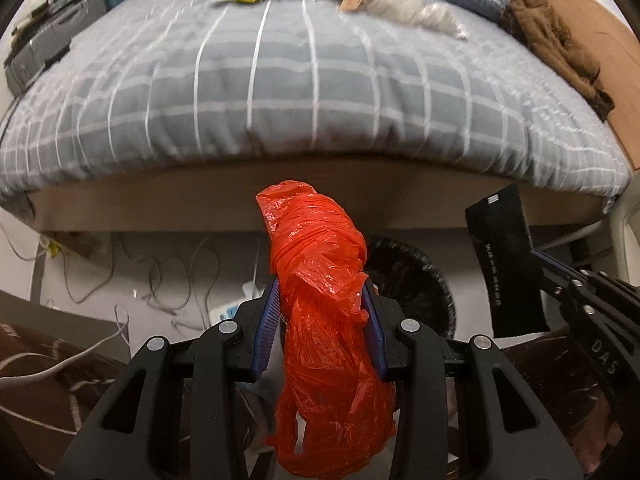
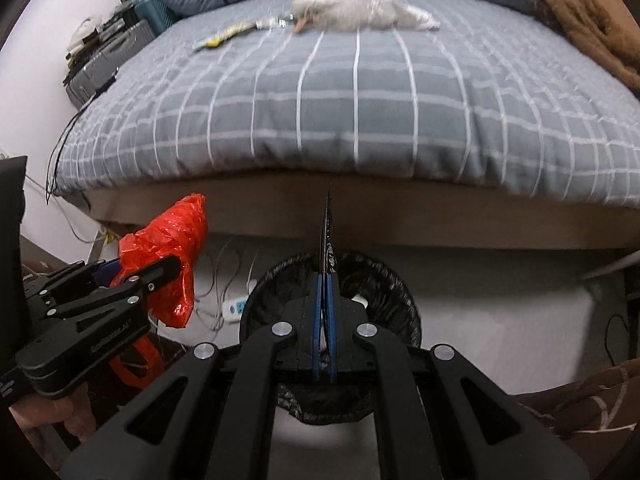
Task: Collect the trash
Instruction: 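Open the right tool to drop the black packet into the bin, then open the left tool to drop the red plastic bag into the bin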
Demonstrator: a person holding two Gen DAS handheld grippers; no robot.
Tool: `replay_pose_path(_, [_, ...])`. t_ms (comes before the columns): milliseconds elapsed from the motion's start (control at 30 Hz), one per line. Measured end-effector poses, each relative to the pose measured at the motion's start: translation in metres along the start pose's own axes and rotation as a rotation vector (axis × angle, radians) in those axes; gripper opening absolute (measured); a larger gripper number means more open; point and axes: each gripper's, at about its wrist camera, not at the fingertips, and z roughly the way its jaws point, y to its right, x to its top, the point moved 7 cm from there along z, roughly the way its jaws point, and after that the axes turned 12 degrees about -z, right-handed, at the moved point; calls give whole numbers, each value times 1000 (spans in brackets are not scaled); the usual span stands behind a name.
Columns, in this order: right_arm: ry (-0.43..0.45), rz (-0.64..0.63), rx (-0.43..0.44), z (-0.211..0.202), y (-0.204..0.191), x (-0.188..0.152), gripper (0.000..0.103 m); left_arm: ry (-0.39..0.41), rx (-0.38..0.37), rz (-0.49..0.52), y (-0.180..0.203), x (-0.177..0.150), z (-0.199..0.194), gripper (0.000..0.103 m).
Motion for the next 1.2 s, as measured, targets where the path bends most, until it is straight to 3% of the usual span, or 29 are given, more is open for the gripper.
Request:
replay_pose_path(533, [-152,14,39,71,-5,-30,2,-77,34,-9,-15,-18,54,37])
replay_pose_path(767, [-163,1,35,79,-13,-30,5,-89,50,-18,-23,-23,60,37])
replay_pose_path(833, [-161,-2,25,77,-10,-31,19,-92,50,-17,-23,-24,62,37])
replay_pose_path(967, [-148,4,-9,70,0,-33,33,-93,41,-5,-14,-23,62,37])
replay_pose_path(1033, [-147,1,-36,68,6,-34,48,-99,37,3,-10,-24,64,37])
replay_pose_path(1200, [-121,19,-104,57,28,-36,69,-111,19,29,4,-29,68,37])
